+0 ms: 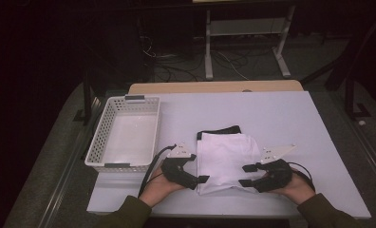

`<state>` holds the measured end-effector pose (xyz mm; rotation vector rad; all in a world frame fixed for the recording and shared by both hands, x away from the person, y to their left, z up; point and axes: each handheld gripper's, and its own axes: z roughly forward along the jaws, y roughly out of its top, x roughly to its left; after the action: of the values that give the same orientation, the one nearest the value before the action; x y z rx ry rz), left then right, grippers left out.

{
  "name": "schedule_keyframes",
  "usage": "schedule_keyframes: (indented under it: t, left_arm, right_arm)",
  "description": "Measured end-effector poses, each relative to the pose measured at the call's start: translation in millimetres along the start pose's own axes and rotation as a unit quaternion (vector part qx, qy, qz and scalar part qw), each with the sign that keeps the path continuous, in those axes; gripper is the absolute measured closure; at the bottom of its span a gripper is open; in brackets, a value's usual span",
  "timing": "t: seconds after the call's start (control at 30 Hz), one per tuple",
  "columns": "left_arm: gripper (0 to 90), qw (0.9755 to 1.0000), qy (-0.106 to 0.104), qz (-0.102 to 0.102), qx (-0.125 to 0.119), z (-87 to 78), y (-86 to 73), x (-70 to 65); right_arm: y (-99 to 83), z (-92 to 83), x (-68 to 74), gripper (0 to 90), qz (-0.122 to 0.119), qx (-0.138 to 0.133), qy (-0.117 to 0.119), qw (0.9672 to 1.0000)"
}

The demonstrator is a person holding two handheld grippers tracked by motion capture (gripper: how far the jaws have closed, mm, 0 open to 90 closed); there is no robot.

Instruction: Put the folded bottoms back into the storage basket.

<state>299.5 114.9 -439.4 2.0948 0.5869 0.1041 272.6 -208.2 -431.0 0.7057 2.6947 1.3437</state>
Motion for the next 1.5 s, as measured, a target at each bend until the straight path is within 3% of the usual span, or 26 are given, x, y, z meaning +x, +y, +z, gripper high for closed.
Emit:
schedule_keyframes:
  t: [0.33, 0.63, 0.83, 1.13, 1.5]
  left_arm:
    - [17.7, 0.9994, 0.03, -0.018, 0.003, 6.3, 3.6, 9.6]
    - [22.4, 0.9986, 0.049, -0.02, 0.003, 16.0, 9.9, 16.3]
    - [23.7, 0.9976, 0.065, -0.024, 0.001, 23.5, 14.1, 21.8]
    - [23.8, 0.9963, 0.079, -0.033, 0.0, 30.3, 19.9, 33.7]
    - [23.8, 0.9961, 0.081, -0.034, 0.007, 36.2, 21.5, 38.4]
  right_arm:
    - [-11.8, -16.3, -2.9, 27.7, 0.016, -0.018, -0.036, 0.9991]
    - [-23.8, -30.3, -8.0, 20.0, 0.037, -0.028, -0.064, 0.9969]
    - [-32.8, -36.0, -9.7, 14.7, 0.045, -0.027, -0.071, 0.9961]
    - [-39.8, -38.1, -11.4, 14.1, 0.048, -0.027, -0.074, 0.9958]
    - [-39.5, -34.1, -12.2, 12.6, 0.052, -0.019, -0.068, 0.9962]
